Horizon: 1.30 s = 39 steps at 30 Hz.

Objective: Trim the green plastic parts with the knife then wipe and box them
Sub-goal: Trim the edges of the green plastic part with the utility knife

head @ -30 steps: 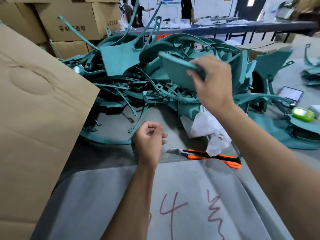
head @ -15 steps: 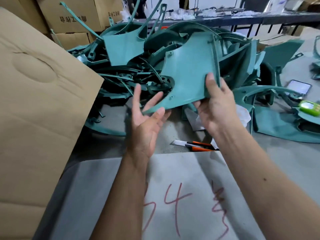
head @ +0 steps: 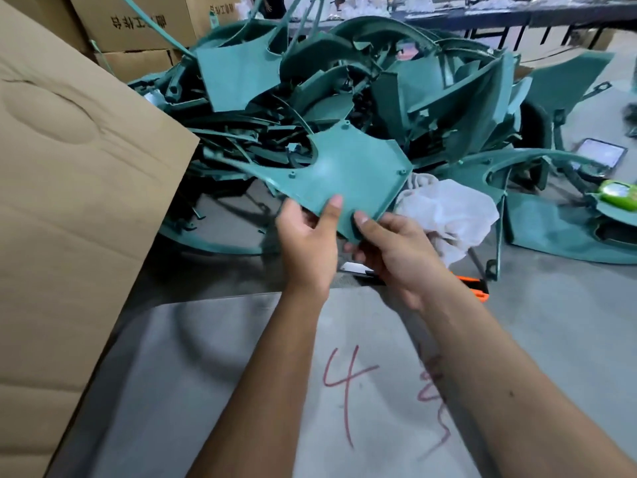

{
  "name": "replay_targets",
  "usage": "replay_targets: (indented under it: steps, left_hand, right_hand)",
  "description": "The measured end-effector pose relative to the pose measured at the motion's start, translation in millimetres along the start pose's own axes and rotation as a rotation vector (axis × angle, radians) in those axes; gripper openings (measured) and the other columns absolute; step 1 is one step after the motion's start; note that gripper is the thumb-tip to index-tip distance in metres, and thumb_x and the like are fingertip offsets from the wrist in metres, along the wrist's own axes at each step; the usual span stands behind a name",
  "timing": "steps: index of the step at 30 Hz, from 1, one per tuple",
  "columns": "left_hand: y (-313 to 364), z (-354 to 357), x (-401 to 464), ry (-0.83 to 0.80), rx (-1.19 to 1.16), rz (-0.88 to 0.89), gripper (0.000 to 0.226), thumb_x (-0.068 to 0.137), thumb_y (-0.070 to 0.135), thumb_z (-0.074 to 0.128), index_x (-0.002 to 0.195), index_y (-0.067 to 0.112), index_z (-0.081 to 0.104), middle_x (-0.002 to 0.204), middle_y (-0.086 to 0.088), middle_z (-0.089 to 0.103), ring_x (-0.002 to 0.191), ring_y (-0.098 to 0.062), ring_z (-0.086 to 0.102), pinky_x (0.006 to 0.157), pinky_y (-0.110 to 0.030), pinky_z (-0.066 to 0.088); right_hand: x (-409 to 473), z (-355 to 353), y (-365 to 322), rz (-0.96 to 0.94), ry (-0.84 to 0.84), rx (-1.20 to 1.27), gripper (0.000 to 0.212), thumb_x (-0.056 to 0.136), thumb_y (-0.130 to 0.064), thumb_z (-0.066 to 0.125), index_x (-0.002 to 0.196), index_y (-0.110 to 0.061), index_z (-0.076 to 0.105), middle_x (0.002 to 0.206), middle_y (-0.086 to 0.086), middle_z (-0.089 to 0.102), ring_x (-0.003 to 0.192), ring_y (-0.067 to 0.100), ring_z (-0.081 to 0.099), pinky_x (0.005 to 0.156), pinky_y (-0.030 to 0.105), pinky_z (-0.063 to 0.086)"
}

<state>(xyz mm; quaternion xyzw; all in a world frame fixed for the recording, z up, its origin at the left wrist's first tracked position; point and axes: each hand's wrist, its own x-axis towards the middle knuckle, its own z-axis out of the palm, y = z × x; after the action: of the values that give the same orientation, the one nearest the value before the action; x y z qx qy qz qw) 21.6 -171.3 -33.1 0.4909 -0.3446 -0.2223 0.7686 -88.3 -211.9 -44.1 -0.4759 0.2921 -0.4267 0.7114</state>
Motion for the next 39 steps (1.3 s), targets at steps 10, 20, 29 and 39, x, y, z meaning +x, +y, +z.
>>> replay_targets:
  steps: [10, 20, 29, 39]
  left_hand:
    - [6.0, -42.3, 22.7, 0.156, 0.298, 0.343, 0.021, 0.105, 0.01, 0.054, 0.122, -0.001, 0.058, 0.117, -0.011, 0.068, 0.106, -0.019, 0.066, 0.093, -0.035, 0.055]
    - [-6.4, -83.5, 26.6, 0.257, 0.537, 0.43, 0.023, 0.104, 0.021, 0.053, 0.087, 0.006, 0.052, 0.077, 0.01, 0.054, 0.071, 0.008, 0.051, 0.067, -0.014, 0.039]
    - [-19.5, -99.7, 45.0, 0.135, 0.592, 0.209, 0.049, 0.098, 0.04, 0.051, 0.072, -0.001, 0.049, 0.066, -0.003, 0.047, 0.064, -0.015, 0.041, 0.059, -0.039, 0.036]
    - [-22.8, -97.5, 44.5, 0.007, 0.272, -0.015, 0.056, 0.096, 0.042, 0.053, 0.077, -0.011, 0.045, 0.073, -0.008, 0.041, 0.067, -0.019, 0.034, 0.057, -0.034, 0.025]
  right_hand:
    - [-0.7, -59.9, -33.7, -0.034, -0.17, -1.622, 0.039, 0.078, -0.06, 0.082, 0.077, -0.024, 0.067, 0.072, -0.007, 0.065, 0.068, 0.008, 0.059, 0.055, 0.028, 0.038]
    - [2.7, -51.2, -19.6, -0.492, 0.054, -1.25, 0.031, 0.09, -0.036, 0.079, 0.093, -0.02, 0.053, 0.075, -0.014, 0.056, 0.071, 0.007, 0.052, 0.064, 0.013, 0.037]
    - [-13.3, -10.4, -1.1, -0.687, -0.229, -1.225, 0.03, 0.103, -0.046, 0.057, 0.098, -0.017, 0.063, 0.065, -0.013, 0.047, 0.061, 0.007, 0.049, 0.058, 0.03, 0.037]
    - [-15.6, -3.8, 2.3, -0.683, -0.091, -1.249, 0.041, 0.104, -0.052, 0.044, 0.093, -0.014, 0.055, 0.061, -0.005, 0.05, 0.058, 0.021, 0.052, 0.055, 0.038, 0.039]
